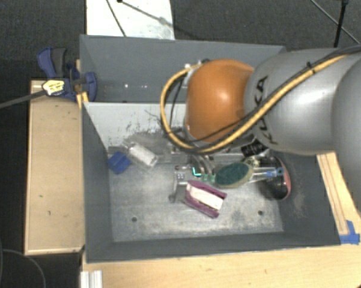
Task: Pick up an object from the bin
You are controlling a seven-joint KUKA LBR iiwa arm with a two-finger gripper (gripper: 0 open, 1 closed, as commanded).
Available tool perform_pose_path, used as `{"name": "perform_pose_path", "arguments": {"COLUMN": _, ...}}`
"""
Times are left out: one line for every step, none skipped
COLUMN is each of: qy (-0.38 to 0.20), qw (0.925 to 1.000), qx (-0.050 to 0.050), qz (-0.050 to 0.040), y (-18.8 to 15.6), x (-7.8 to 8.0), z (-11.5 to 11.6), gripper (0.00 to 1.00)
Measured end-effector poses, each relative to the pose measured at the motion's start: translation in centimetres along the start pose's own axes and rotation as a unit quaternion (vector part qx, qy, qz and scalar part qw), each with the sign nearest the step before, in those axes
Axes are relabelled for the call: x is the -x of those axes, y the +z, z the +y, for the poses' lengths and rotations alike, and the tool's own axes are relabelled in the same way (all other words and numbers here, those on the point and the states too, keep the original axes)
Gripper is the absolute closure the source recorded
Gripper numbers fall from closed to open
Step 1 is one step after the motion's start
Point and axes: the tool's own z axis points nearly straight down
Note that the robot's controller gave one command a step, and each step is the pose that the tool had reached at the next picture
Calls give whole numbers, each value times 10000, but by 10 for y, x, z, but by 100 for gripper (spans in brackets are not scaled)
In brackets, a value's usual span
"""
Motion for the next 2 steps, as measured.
{"name": "perform_pose_path", "arguments": {"qy": 1262, "qw": 9920, "qx": -10, "qz": -24, "y": 25, "x": -4, "z": -78, "gripper": 0}}
{"name": "perform_pose_path", "arguments": {"qy": 1212, "qw": 9926, "qx": -8, "qz": 8, "y": 104, "x": -23, "z": -92, "gripper": 0}}
